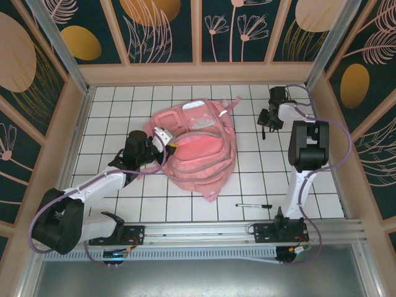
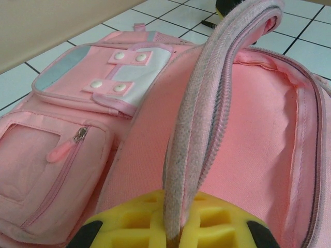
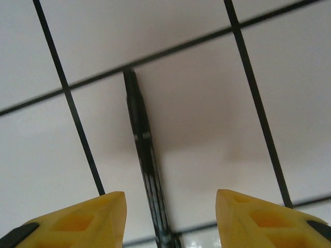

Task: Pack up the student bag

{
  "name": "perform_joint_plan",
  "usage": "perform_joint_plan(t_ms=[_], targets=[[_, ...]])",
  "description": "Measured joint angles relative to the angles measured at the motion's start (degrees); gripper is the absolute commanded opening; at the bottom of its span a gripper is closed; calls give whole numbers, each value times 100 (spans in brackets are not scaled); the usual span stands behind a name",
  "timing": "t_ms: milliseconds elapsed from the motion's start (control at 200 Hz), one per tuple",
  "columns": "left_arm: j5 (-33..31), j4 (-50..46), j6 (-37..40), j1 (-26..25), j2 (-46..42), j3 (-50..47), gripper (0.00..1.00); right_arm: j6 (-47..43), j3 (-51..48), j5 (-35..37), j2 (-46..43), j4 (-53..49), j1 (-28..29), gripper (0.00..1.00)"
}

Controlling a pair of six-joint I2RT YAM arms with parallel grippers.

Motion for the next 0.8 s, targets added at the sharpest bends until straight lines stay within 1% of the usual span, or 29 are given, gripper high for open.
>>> perform_joint_plan(t_ms=[60,120,225,250,320,410,515,581,646,801], targets=[[-2,24,-46,0,-2,-22,0,-129,192,-63,216,-15,-13,38],[-11,59,-111,0,-4,-33,0,-201,328,-125,426,-37,-26,36],[-76,192,-256,0,-17,-87,0,-302,529,-140,562,-166,-48,19],[-90,212,-282,0,-28,-103,0,-302,546,-149,588,-166,-48,16],[-94,262,-323,0,-39,-131,0,-260,555,-120,610,-170,-48,15],[-109,278,-356,0,-39,-131,0,-142,551,-166,588,-168,-57,9],[-111,275,-361,0,-42,-131,0,190,470,-350,494,-175,-59,8],[-114,273,-361,0,-42,-127,0,494,278,-520,317,-197,-31,8],[-129,269,-376,0,-42,-116,0,826,-118,-765,-52,-138,-4,7],[-219,260,-527,0,-39,-83,0,1694,-1346,-1471,-1589,63,103,5]])
